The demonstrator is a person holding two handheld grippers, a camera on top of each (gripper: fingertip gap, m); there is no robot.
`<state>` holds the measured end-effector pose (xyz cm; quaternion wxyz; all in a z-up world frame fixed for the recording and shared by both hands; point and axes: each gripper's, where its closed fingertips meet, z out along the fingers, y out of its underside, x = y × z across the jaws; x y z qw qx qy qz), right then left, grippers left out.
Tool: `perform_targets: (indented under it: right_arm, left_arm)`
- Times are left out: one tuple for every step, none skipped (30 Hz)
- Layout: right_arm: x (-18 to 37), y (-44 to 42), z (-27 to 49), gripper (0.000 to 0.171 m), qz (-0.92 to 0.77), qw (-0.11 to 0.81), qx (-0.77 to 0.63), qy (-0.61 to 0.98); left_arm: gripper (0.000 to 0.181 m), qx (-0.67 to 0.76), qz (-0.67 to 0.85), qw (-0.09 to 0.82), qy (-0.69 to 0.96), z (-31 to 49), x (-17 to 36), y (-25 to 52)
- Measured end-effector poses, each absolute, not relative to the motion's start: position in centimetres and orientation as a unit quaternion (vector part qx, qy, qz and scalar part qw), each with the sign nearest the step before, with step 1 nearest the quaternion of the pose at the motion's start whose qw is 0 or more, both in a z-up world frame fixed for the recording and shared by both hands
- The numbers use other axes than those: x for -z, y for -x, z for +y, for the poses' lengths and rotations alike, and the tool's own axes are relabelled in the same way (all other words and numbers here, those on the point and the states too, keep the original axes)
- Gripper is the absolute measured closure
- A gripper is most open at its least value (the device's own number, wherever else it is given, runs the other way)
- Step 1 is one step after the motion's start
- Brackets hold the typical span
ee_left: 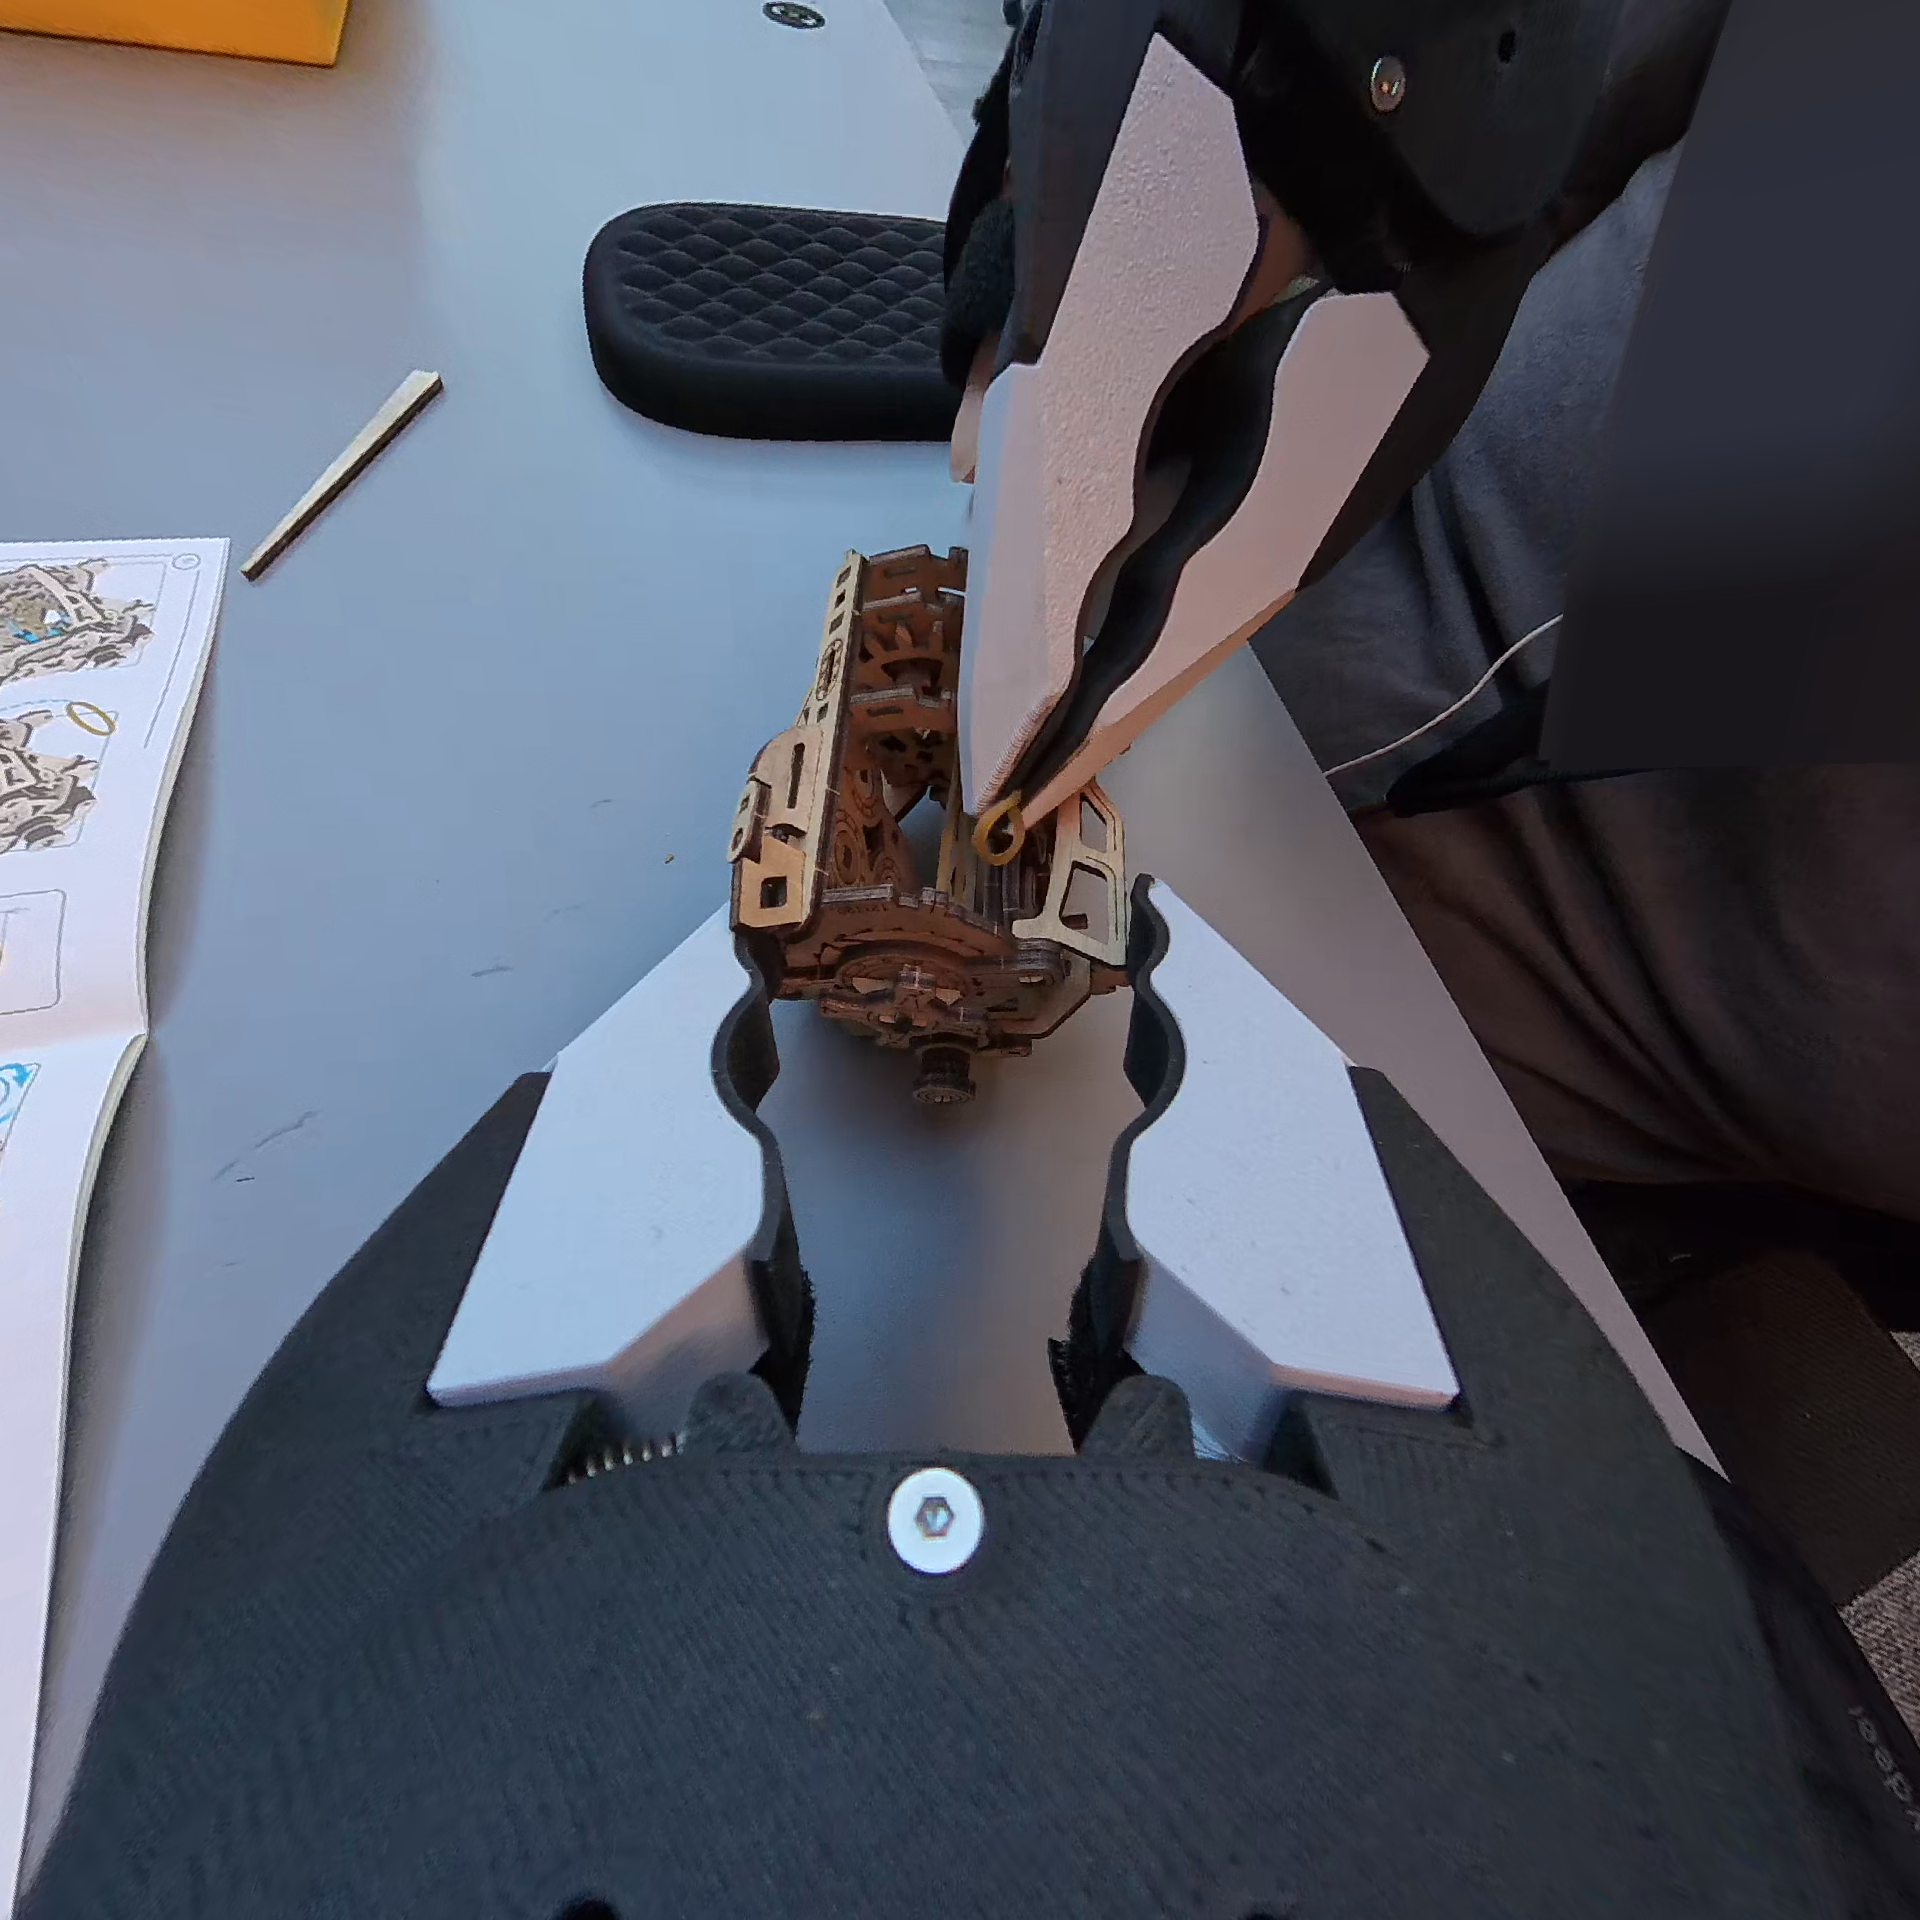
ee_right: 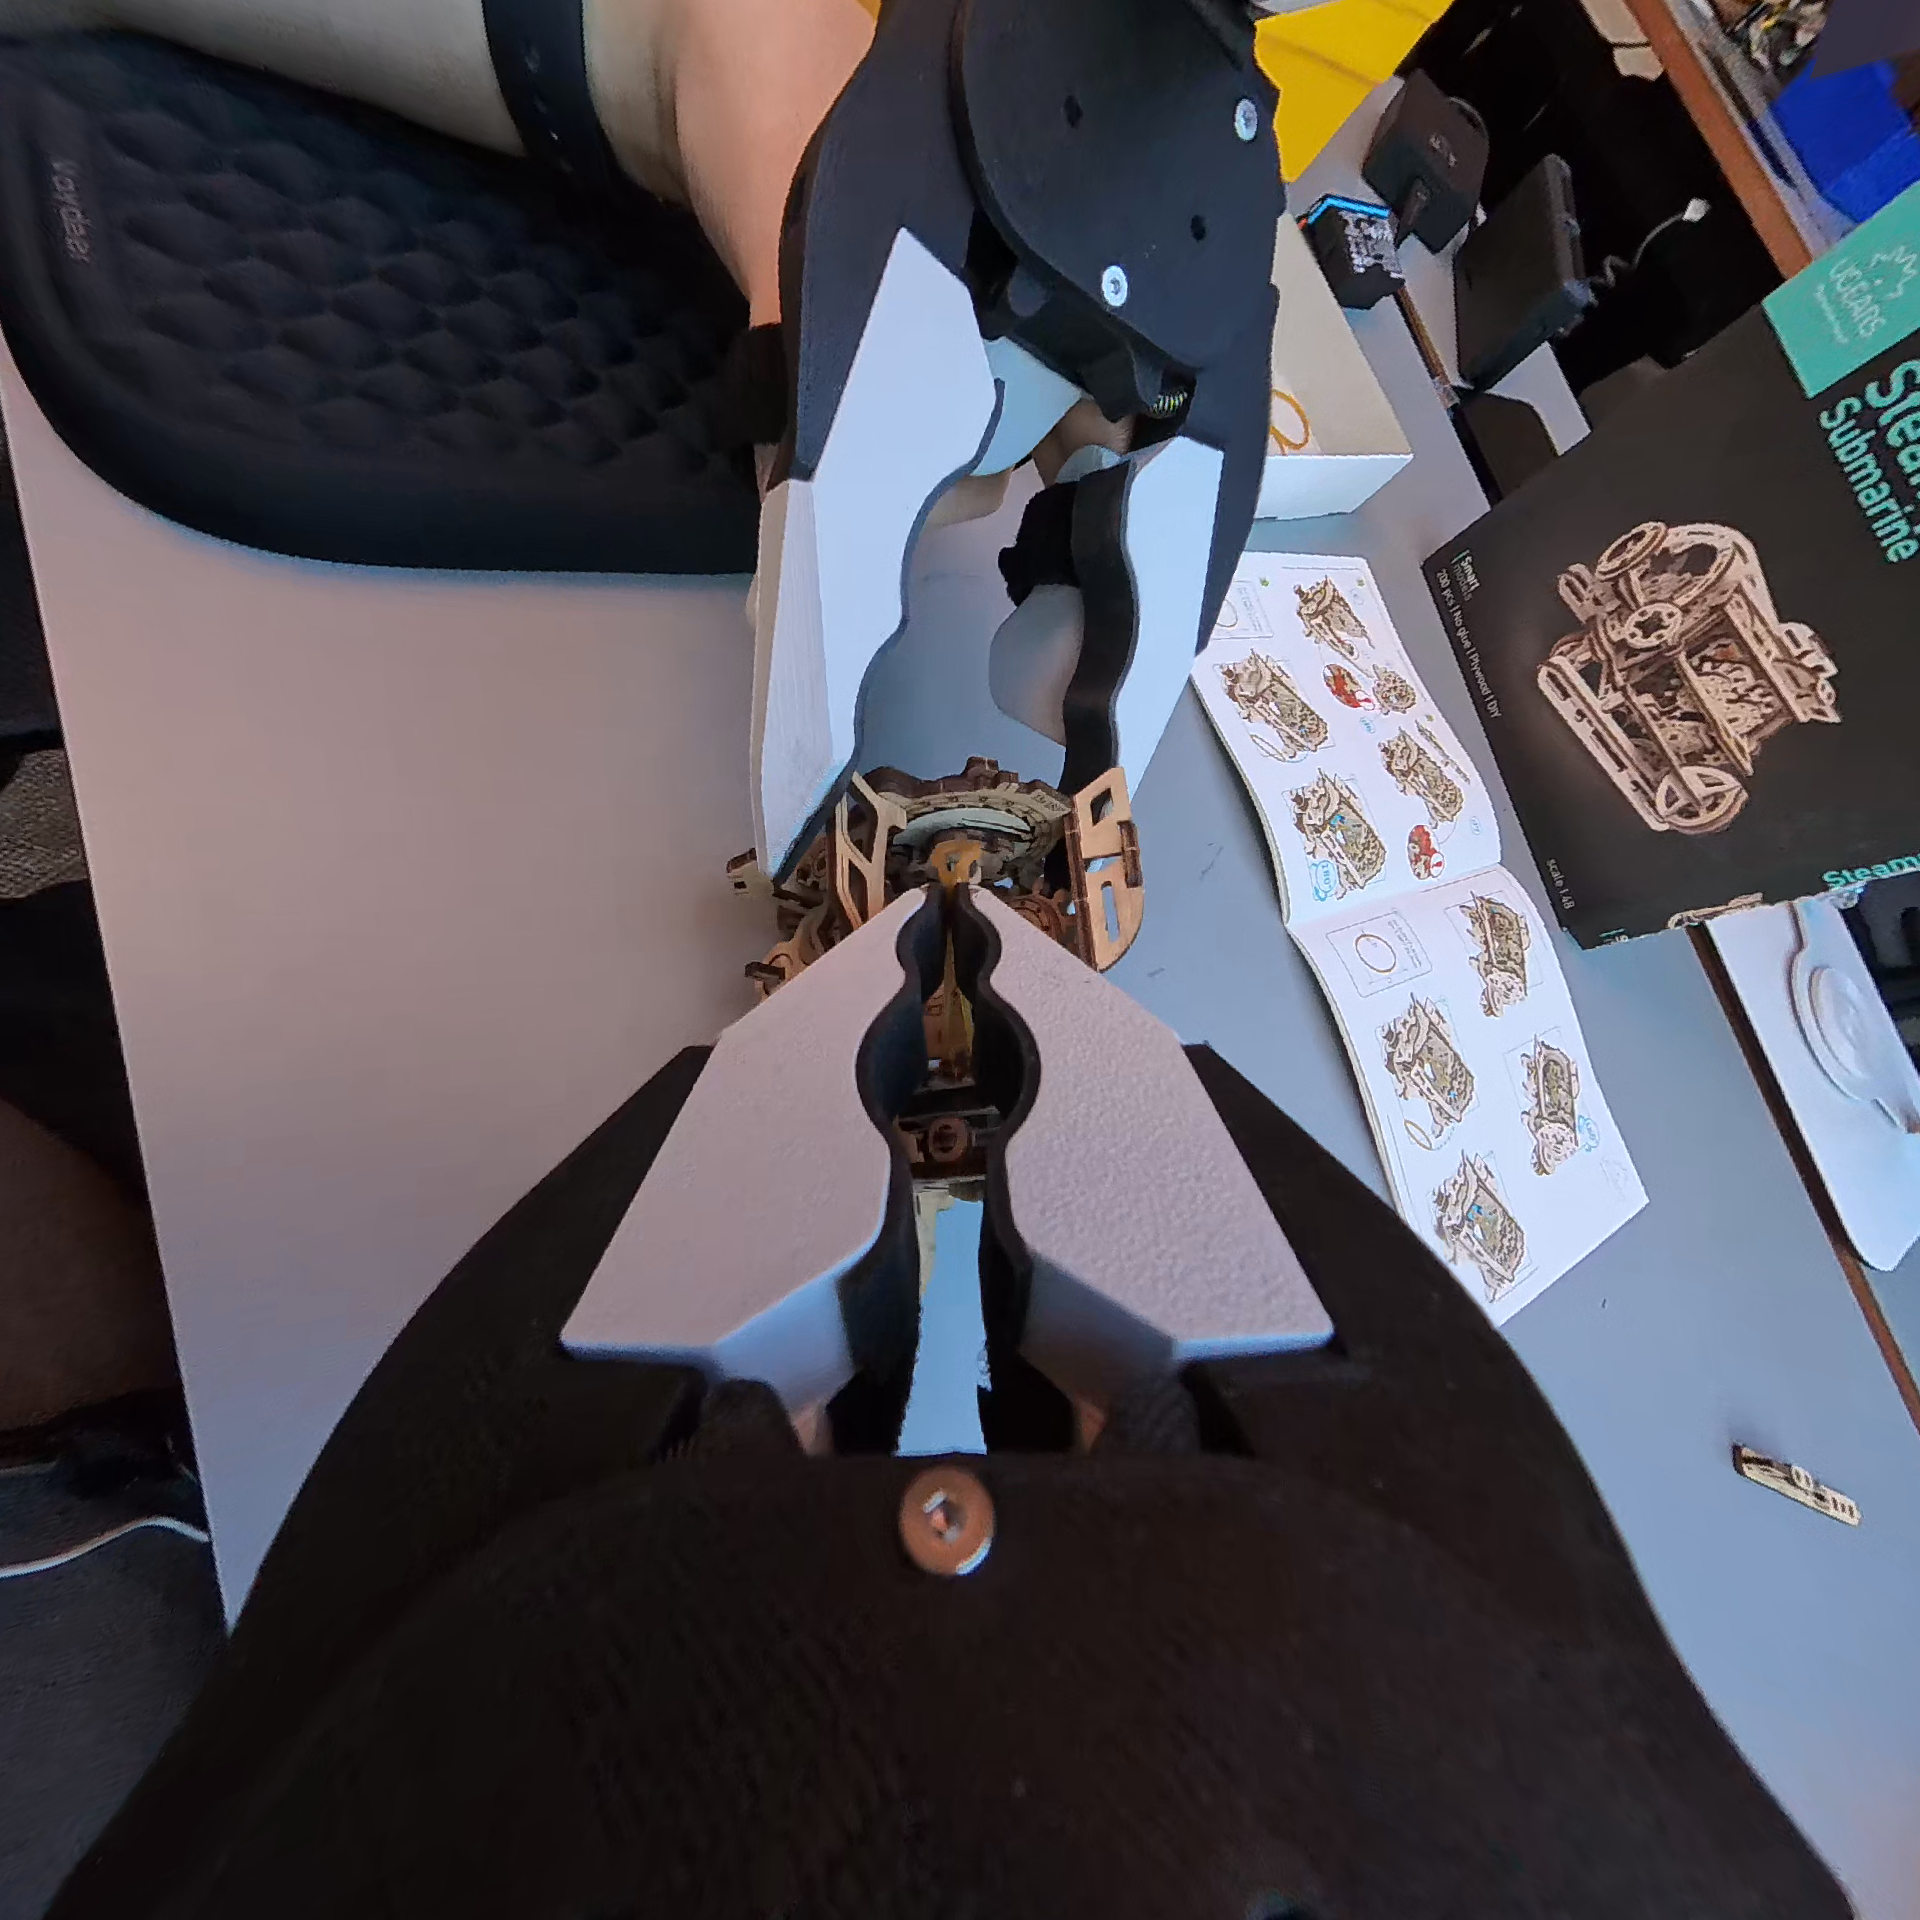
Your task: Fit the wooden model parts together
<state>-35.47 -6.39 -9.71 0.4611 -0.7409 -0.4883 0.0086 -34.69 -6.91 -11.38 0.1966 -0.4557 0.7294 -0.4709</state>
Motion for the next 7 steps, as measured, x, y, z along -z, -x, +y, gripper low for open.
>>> perform_targets:
  right_arm:
    - [9.75,35.52,-6.39,0.171,-0.491,0.455,-0.011,0.743]
    - [9.84,35.52,-6.41,0.171,-0.495,0.447,-0.010,0.745]
    - [9.84,35.54,-6.41,0.171,-0.500,0.443,-0.007,0.745]
    - [9.79,35.53,-6.41,0.171,-0.504,0.441,0.000,0.743]
    - [9.67,35.56,-6.42,0.171,-0.509,0.441,0.007,0.740]
    - [9.62,35.59,-6.49,0.171,-0.511,0.438,0.011,0.739]
    - [9.52,35.65,-6.54,0.171,-0.514,0.438,0.016,0.737]
  left_arm:
    - [0.116,0.471,0.729,0.197,0.456,-6.89,11.38,34.69]
    - [0.116,0.471,0.729,0.196,0.457,-6.90,11.38,34.68]
    - [0.116,0.471,0.728,0.196,0.457,-6.91,11.38,34.66]
    - [0.116,0.471,0.728,0.195,0.457,-6.91,11.39,34.66]
    - [0.116,0.472,0.728,0.195,0.458,-6.91,11.40,34.66]
    - [0.116,0.472,0.727,0.194,0.459,-6.90,11.40,34.66]
    - [0.116,0.473,0.727,0.193,0.459,-6.91,11.40,34.68]
